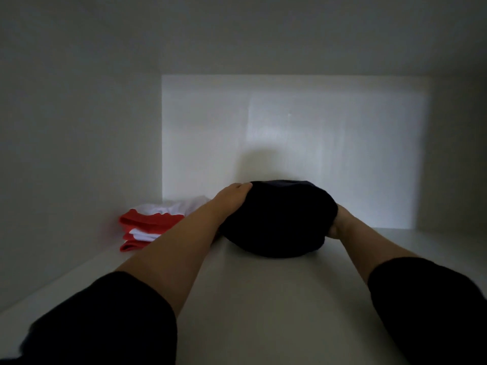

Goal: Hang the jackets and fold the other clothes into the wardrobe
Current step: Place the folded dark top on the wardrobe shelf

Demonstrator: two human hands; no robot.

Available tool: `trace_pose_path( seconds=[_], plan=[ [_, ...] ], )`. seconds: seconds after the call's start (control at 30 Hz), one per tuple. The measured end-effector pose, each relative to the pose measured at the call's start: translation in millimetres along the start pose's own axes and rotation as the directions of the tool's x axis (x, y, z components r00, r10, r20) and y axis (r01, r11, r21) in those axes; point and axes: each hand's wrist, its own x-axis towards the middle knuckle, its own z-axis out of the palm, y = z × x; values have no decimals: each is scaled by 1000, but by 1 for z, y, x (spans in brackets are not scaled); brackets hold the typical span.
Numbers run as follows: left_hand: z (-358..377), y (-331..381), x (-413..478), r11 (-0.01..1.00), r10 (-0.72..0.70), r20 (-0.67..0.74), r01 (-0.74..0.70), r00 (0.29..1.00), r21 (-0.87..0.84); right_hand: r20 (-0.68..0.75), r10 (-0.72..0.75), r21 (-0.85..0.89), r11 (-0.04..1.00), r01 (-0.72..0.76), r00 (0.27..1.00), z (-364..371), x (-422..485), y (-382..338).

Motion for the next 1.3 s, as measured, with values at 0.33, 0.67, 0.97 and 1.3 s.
trace_pose_path(
  seconds=[0.33, 0.67, 0.97, 1.3],
  plan=[
    [16, -36, 5, 604, 584, -77, -369, 808, 706, -142, -4, -443, 894, -60, 990, 27, 28, -20],
    [31, -44, 4, 664, 345, -28, -223, 938, 713, 282, -374, -933, 106, 343, 883, 59, 13, 15],
    [27, -4, -23, 733, 352, -46, -244, 935, 635, 270, -271, -958, 17, 285, 924, 48, -41, -29],
    [78, 125, -170, 530, 697, 12, -526, 717, 665, 138, -549, -904, -411, -123, 824, -46, -268, -56]
  ],
)
